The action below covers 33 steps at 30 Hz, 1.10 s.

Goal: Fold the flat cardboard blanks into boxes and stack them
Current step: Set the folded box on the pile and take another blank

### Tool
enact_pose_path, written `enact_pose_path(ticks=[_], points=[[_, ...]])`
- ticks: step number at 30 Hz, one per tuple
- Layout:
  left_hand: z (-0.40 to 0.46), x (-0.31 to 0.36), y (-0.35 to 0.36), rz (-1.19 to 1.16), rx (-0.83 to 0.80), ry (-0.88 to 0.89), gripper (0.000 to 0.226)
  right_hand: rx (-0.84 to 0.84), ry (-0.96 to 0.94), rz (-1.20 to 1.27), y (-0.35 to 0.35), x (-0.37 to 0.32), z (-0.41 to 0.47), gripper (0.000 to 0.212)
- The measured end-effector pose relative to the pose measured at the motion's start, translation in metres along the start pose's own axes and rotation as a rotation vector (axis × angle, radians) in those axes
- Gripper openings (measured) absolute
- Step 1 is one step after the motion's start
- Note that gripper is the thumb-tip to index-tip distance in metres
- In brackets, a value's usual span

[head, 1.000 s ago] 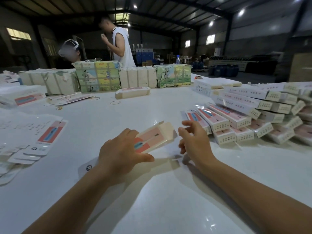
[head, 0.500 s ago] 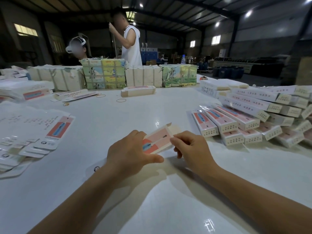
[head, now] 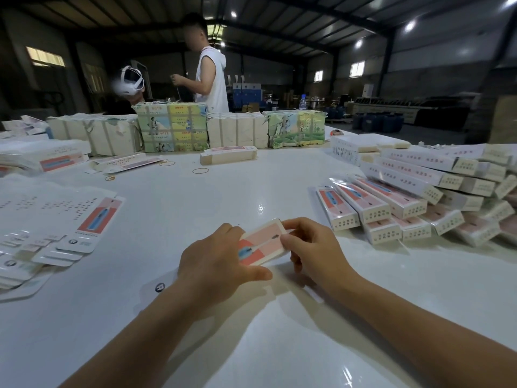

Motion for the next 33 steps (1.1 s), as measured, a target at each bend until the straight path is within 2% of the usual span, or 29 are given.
enact_pose_path(ticks=[6,9,11,13,15,16,17,19,21,23,26,29,31,33], points=[[0.001,0.01,0.006,0.047,0.06,-0.022,0.073,0.082,-0.065,-0.022,0.003,0.0,0.001,0.03],[0.001,0.015,0.009,0.034,0.106,-0.037,0.08,0.189,-0.054,0.039,0.001,-0.002,0.004,0.019],[0.002,0.019,0.009,-0.009,0.14,-0.055,0.077,0.294,-0.038,0.071,-0.004,-0.003,0.005,0.011],[0.002,0.021,0.008,-0.051,0.152,-0.066,0.07,0.332,0.024,0.064,-0.006,-0.002,0.006,0.039],[0.002,0.021,0.008,-0.101,0.142,-0.066,0.067,0.26,0.146,0.322,-0.005,0.002,0.01,0.07],[0.001,0.022,0.007,-0.128,0.134,-0.058,0.067,0.193,0.202,0.526,-0.003,0.003,0.012,0.073],[0.0,0.022,0.007,-0.149,0.123,-0.047,0.066,0.122,0.229,0.7,0.0,0.003,0.013,0.068],[-0.001,0.024,0.007,-0.178,0.089,-0.032,0.068,0.039,0.199,0.797,0.0,0.0,0.014,0.049],[0.0,0.023,0.007,-0.206,0.049,-0.032,0.071,0.05,0.113,0.698,-0.001,0.001,0.013,0.027],[0.002,0.023,0.008,-0.234,0.029,-0.033,0.067,0.079,-0.068,0.409,-0.004,-0.001,0.009,0.016],[0.003,0.021,0.009,-0.245,0.04,-0.02,0.06,0.118,-0.31,-0.133,-0.002,-0.005,0.0,0.029],[0.002,0.017,0.009,-0.216,0.082,-0.003,0.056,0.128,-0.41,-0.387,0.0,-0.005,-0.004,0.039],[0.0,0.012,0.007,-0.165,0.107,-0.003,0.055,0.074,-0.338,-0.326,0.003,-0.007,-0.006,0.039],[-0.001,0.01,0.004,-0.103,0.138,-0.001,0.061,0.052,-0.168,0.001,0.004,-0.011,-0.005,0.032]])
Point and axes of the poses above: each hand's wrist, its own z-axis towards the middle knuckle, its own y-axis out of the palm, x = y × z, the point moved 2 cm from there along z, towards the middle knuckle, and after that the axes turned 4 degrees about -y, right-handed, at the moved point
